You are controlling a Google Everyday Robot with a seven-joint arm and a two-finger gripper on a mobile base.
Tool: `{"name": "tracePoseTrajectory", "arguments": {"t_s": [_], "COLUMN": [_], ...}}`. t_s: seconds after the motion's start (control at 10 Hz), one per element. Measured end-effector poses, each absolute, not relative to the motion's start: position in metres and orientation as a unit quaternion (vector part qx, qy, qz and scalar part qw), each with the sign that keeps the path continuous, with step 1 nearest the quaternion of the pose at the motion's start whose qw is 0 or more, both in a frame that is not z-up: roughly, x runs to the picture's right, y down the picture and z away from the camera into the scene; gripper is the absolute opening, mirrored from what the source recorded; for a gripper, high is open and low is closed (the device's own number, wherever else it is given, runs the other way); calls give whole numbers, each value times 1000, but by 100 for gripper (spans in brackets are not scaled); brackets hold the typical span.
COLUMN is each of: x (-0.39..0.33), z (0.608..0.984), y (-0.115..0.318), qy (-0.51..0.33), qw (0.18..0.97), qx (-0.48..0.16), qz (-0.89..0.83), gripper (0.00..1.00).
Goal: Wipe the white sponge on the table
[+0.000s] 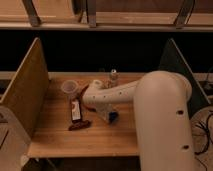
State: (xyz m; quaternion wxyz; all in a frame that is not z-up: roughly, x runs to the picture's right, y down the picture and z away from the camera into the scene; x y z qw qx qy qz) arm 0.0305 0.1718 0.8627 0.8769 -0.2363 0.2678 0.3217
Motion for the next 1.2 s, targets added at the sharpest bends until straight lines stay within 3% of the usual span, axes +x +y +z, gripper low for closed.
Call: {"name": "tracePoseTrajectory", "arguments": {"t_s": [0.4, 0.5, 1.2], "x": [42, 44, 32], "z": [841, 842, 844], "y": [174, 177, 168], "qy": [264, 261, 227], "qw": [874, 872, 879], "qx": [-232, -235, -237], "qz": [336, 340, 345], "gripper": [68, 73, 76]}}
